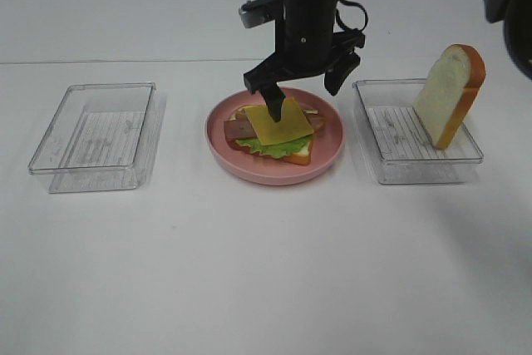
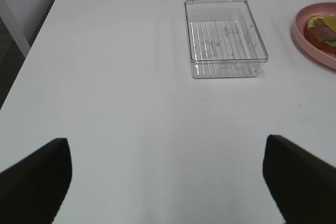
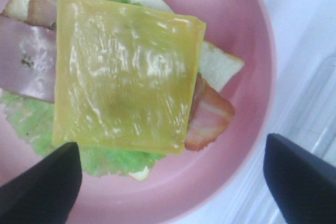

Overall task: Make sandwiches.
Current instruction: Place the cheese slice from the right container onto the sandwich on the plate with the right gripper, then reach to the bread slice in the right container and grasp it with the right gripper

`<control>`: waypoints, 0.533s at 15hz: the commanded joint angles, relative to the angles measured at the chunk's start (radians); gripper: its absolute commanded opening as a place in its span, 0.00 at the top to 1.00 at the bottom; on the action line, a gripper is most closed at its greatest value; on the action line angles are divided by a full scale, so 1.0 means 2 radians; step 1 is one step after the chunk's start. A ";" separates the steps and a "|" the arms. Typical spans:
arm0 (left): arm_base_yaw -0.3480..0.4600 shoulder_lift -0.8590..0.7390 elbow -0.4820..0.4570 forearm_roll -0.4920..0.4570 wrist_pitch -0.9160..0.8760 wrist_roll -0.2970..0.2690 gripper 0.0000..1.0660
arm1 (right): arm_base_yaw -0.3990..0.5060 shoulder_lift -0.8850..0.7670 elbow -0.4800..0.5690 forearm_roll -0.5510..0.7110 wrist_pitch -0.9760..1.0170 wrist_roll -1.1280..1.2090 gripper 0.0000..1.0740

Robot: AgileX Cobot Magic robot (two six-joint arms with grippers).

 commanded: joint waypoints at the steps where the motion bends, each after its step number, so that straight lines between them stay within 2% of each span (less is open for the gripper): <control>1: 0.002 -0.007 0.001 -0.001 -0.001 0.001 0.15 | 0.000 -0.049 -0.001 -0.007 0.021 -0.014 0.15; 4: 0.002 -0.007 0.001 -0.001 -0.001 0.001 0.15 | -0.013 -0.099 -0.001 -0.009 0.034 -0.017 0.15; 8: 0.002 -0.007 0.001 -0.001 -0.001 0.001 0.15 | -0.102 -0.138 -0.001 -0.003 0.052 -0.019 0.15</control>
